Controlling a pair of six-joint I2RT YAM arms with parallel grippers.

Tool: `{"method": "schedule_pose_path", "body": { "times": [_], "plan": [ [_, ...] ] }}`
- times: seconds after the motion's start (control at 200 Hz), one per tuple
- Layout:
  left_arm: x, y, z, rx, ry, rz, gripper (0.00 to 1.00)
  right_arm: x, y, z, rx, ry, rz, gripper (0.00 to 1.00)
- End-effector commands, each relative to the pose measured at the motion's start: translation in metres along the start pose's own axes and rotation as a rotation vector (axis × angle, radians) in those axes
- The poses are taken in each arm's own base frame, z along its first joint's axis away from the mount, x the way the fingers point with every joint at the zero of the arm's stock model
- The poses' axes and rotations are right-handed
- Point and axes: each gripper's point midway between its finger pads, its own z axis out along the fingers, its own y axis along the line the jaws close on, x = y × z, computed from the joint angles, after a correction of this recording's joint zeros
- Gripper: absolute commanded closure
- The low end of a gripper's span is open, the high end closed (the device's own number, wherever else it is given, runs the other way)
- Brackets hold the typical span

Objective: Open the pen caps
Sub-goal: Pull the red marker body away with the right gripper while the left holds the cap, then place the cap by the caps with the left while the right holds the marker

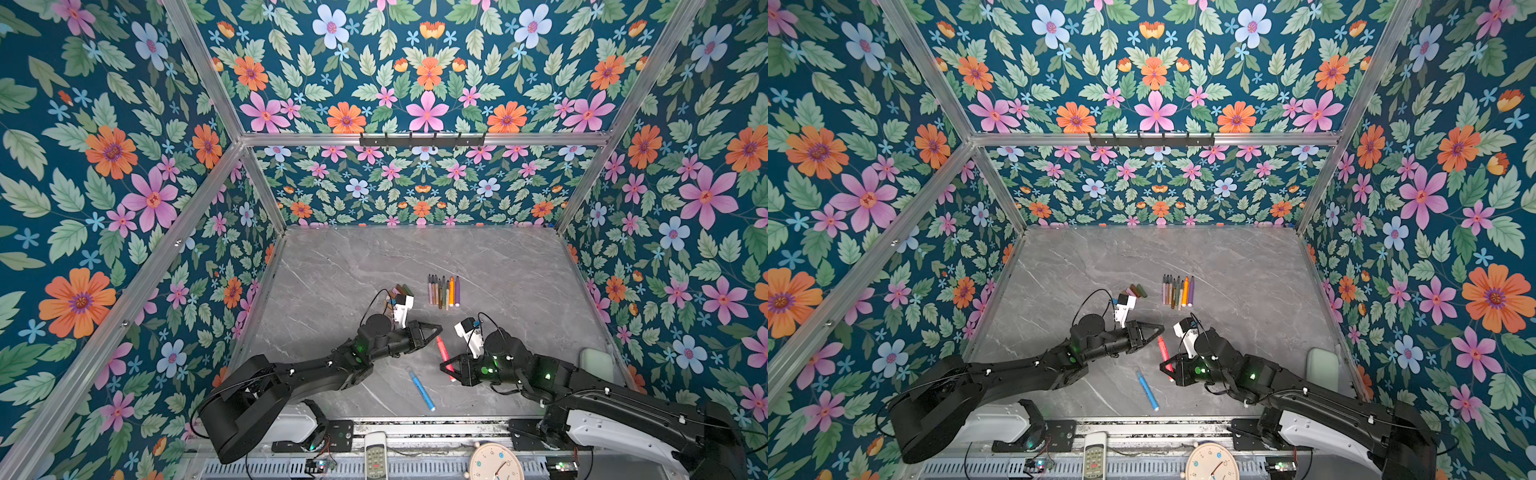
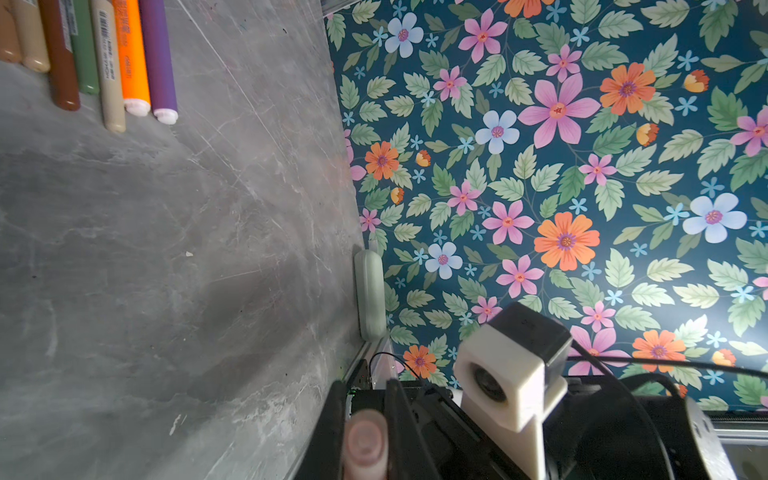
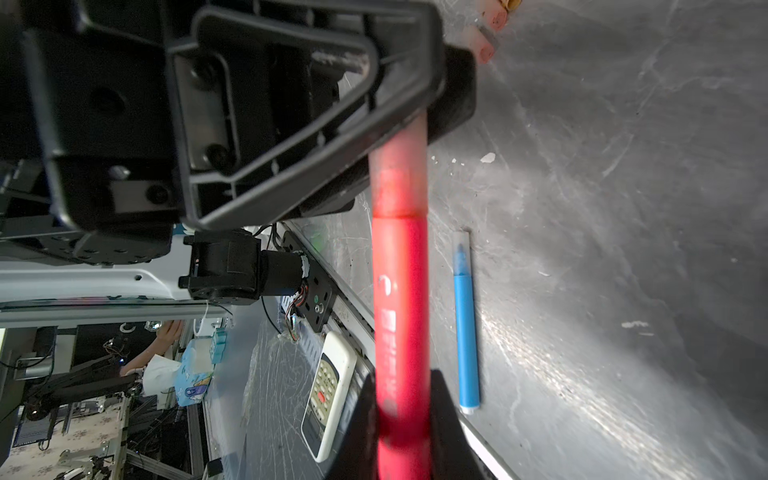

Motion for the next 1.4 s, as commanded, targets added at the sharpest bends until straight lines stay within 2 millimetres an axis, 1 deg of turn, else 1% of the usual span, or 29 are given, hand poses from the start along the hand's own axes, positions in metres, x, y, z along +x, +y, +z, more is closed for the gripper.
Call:
{"method": "schedule_pose_path", "body": {
  "times": [0.0, 0.1, 0.15, 0.235, 0.28, 0.345, 0.39, 0.44, 0.515, 0.595, 0.675, 0.765, 0.845, 0.915, 1.015, 1.115, 1.195, 1.395],
  "plan": [
    [-0.015, 0.0, -0.004, 0.0, -0.055, 0.028, 1.0, 0.008, -0.036, -0.005, 0.15, -0.012, 0.078, 1.0],
    [-0.039, 0.012, -0.012, -0.06, -0.103, 0.036, 1.0, 0.015, -0.04, -0.005, 0.139, -0.005, 0.098, 1.0],
    [-0.059, 0.019, -0.02, -0.085, -0.146, 0.029, 1.0, 0.019, -0.041, -0.003, 0.118, 0.001, 0.11, 1.0],
    [-0.096, 0.028, -0.037, -0.107, -0.245, 0.009, 1.0, 0.027, -0.032, 0.004, 0.032, 0.017, 0.124, 1.0],
    [-0.113, 0.031, -0.047, -0.114, -0.3, -0.007, 1.0, 0.033, -0.029, 0.007, 0.01, 0.025, 0.124, 1.0],
    [-0.127, 0.035, -0.056, -0.122, -0.35, -0.021, 1.0, 0.042, -0.03, 0.009, 0.03, 0.041, 0.111, 1.0],
    [-0.13, 0.035, -0.058, -0.126, -0.361, -0.02, 1.0, 0.046, -0.033, 0.009, 0.049, 0.045, 0.108, 1.0],
    [-0.129, 0.036, -0.058, -0.136, -0.354, -0.006, 1.0, 0.048, -0.037, 0.008, 0.064, 0.039, 0.113, 1.0],
    [-0.123, 0.049, -0.06, -0.208, -0.328, 0.009, 1.0, 0.047, -0.046, 0.002, 0.096, 0.014, 0.123, 1.0],
    [-0.115, 0.068, -0.07, -0.31, -0.323, 0.029, 1.0, 0.045, -0.058, -0.01, 0.146, -0.024, 0.126, 1.0],
    [-0.108, 0.08, -0.083, -0.391, -0.323, 0.056, 1.0, 0.042, -0.069, -0.025, 0.201, -0.068, 0.118, 1.0],
    [-0.101, 0.091, -0.096, -0.446, -0.324, 0.076, 1.0, 0.041, -0.086, -0.041, 0.272, -0.107, 0.116, 1.0],
    [-0.094, 0.101, -0.105, -0.489, -0.321, 0.078, 1.0, 0.044, -0.105, -0.053, 0.352, -0.12, 0.121, 1.0],
    [-0.088, 0.113, -0.11, -0.52, -0.312, 0.065, 1.0, 0.046, -0.121, -0.065, 0.432, -0.131, 0.119, 1.0],
    [-0.079, 0.131, -0.114, -0.556, -0.29, 0.033, 1.0, 0.049, -0.139, -0.078, 0.52, -0.147, 0.114, 1.0],
    [-0.074, 0.144, -0.113, -0.572, -0.274, 0.004, 1.0, 0.047, -0.134, -0.071, 0.473, -0.154, 0.088, 1.0],
    [-0.071, 0.153, -0.11, -0.577, -0.255, -0.021, 1.0, 0.049, -0.139, -0.071, 0.494, -0.15, 0.092, 1.0],
    [-0.063, 0.17, -0.096, -0.55, -0.205, -0.107, 1.0, 0.049, -0.137, -0.069, 0.489, -0.144, 0.09, 1.0]
  ]
}}
